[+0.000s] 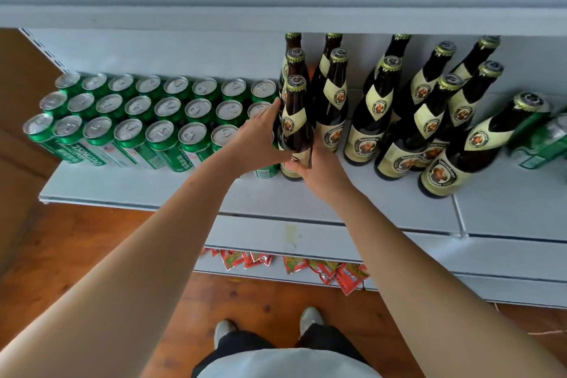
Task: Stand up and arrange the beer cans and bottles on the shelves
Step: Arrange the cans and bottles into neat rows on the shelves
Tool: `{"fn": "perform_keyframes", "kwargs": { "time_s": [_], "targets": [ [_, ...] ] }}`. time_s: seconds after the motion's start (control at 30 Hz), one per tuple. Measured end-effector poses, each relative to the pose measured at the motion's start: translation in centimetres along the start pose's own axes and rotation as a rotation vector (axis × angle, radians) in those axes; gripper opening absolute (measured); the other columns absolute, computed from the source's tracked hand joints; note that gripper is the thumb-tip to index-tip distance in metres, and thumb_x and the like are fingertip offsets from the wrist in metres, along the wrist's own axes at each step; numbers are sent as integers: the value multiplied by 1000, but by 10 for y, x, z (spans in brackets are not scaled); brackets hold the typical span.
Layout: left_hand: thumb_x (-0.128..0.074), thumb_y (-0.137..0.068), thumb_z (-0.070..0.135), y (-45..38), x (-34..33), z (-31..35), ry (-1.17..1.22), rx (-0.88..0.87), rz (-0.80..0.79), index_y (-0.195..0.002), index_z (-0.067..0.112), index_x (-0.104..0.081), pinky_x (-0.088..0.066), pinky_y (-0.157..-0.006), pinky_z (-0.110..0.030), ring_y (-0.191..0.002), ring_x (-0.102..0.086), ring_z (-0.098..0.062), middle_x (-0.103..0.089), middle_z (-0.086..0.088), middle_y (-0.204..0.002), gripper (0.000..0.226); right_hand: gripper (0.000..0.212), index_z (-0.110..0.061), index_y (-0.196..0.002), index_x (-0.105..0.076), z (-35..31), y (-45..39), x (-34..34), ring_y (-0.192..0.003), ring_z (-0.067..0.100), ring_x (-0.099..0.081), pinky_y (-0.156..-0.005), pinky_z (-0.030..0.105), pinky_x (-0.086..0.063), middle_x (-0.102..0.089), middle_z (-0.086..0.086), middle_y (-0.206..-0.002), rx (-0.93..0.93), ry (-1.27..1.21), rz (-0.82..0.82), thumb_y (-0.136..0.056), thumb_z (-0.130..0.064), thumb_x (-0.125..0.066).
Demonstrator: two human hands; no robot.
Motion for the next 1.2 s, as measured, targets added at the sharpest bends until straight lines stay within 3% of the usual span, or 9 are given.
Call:
{"fn": "perform_keyframes", "kwargs": {
  "time_s": [0.1, 0.27, 0.4, 0.57, 0.73, 0.83, 0.93, 1.07, 1.2],
  "targets": [
    [-65, -71, 21, 8, 9, 13, 66, 0, 54, -155, 11, -5, -19, -119, -42, -147, -14, -26, -18, -9, -158, 104, 56, -11, -140, -41, 9, 12, 24, -115, 26, -56, -85, 25, -41, -59, 10, -124, -54, 158, 156, -88, -11, -62],
    [-49, -77, 23, 18, 55, 39, 420, -135, 513, -137, 16, -44, -40, -107, -36, -125, -46, -12, -45, -2, -136, 60, 55, -5, -145, -36, 31, 25, 32, -124, 27, -52, -91, 25, -41, -51, 15, -138, -228, 95, 371, -93, -5, -54],
    [-50, -90, 41, 5, 51, 48, 402, -107, 432, -140, 19, -44, -43, -105, -40, -124, -48, -12, -44, 0, -134, 54, 51, -6, -137, -43, 31, 4, 23, -108, 31, -60, -79, 30, -46, -63, 16, -118, -195, 70, 382, -89, -12, -61],
    [-51, -89, 44, 14, 26, 46, 264, -120, 369, -144, 18, -38, -37, -110, -39, -129, -41, -15, -39, 5, -131, 63, 53, -5, -140, -39, 29, 2, 15, -87, 31, -63, -63, 25, -34, -64, 20, -106, -210, 122, 385, -89, -8, -53],
    [-54, -88, 10, 53, 40, 94, 50, -334, 840, -125, 1, -53, -45, -94, -42, -112, -50, -28, -48, -14, -120, 38, 43, -11, -138, -51, 30, 26, 40, -90, 17, -66, -66, 21, -43, -69, 7, -102, -169, 54, 440, -95, -16, -52],
    [-54, -90, 9, 45, 19, 138, 118, -493, 665, -117, 4, -60, -51, -82, -36, -96, -58, -19, -55, -7, -107, 28, 25, -10, -118, -58, 32, 63, 89, -92, 11, -61, -71, 13, -43, -64, 3, -108, -172, -8, 778, -96, -21, -54],
    [-58, -92, 24, 12, -13, 168, 189, -457, 442, -127, 9, -57, -53, -86, -35, -102, -59, -11, -58, -2, -113, 38, 38, -6, -123, -50, 40, 82, 116, -105, 19, -52, -82, 12, -40, -50, 9, -120, -191, -7, 954, -90, -17, -63],
    [-64, -90, 41, -36, -51, 192, 201, -306, 199, -138, 13, -48, -49, -99, -31, -116, -58, -12, -60, -1, -128, 58, 68, -2, -142, -36, 60, 74, 118, -134, 27, -38, -109, 29, -37, -38, 15, -143, -242, -8, 875, -86, -18, -70],
    [-68, -86, 39, -56, -65, 196, 157, -226, 143, -104, 14, -65, -54, -83, -39, -89, -65, -14, -70, 3, -96, 31, 77, 0, -147, -29, 71, 71, 114, -138, 27, -34, -110, 26, -30, -37, 17, -147, -243, -28, 796, -86, -21, -72]
  ]
}}
Point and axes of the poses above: each hand's wrist, its own y-axis away from the middle knuckle, its own x-axis out of the back of the hand, z = x × y, the point moved 6 cm from there along -y, towards the middle knuckle
